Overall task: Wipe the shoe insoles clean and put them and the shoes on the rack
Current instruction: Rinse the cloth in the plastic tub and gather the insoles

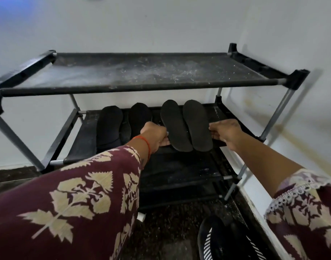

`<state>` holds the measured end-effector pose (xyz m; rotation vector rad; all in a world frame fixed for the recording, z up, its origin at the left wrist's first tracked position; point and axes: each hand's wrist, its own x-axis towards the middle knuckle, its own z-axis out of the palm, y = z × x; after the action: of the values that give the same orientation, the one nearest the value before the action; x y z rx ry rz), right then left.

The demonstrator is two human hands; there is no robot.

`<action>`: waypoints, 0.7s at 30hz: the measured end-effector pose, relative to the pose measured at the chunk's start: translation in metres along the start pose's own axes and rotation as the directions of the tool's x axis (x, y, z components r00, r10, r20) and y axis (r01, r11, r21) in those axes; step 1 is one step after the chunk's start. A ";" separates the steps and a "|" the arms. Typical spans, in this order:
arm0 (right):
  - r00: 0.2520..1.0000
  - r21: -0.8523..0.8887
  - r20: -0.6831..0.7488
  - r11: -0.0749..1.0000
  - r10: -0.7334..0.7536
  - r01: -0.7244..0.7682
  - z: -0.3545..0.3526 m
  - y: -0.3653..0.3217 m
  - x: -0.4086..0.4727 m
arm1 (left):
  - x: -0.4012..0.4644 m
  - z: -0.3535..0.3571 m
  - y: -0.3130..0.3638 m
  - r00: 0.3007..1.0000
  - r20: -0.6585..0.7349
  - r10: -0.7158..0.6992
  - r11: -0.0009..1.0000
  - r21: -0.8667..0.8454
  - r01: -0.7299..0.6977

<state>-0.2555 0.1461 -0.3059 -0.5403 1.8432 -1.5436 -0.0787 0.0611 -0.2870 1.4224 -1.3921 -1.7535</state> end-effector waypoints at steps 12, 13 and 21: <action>0.998 -0.052 -0.057 0.998 0.041 -0.044 0.008 -0.001 0.004 | 0.016 0.002 -0.011 0.983 -0.156 0.101 0.985 0.151 -0.077; 0.997 -0.033 -0.051 0.998 0.058 -0.060 0.006 -0.002 0.002 | 0.014 0.003 -0.010 0.979 -0.167 0.116 0.980 0.181 -0.085; 0.992 0.123 -0.100 0.990 0.081 -0.069 -0.028 -0.001 -0.048 | -0.045 -0.001 -0.017 0.932 -0.177 0.316 0.882 0.417 -0.220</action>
<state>-0.2423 0.1985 -0.2914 -0.3363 1.8136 -1.6463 -0.0588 0.1046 -0.2836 1.4895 -1.7727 -1.1247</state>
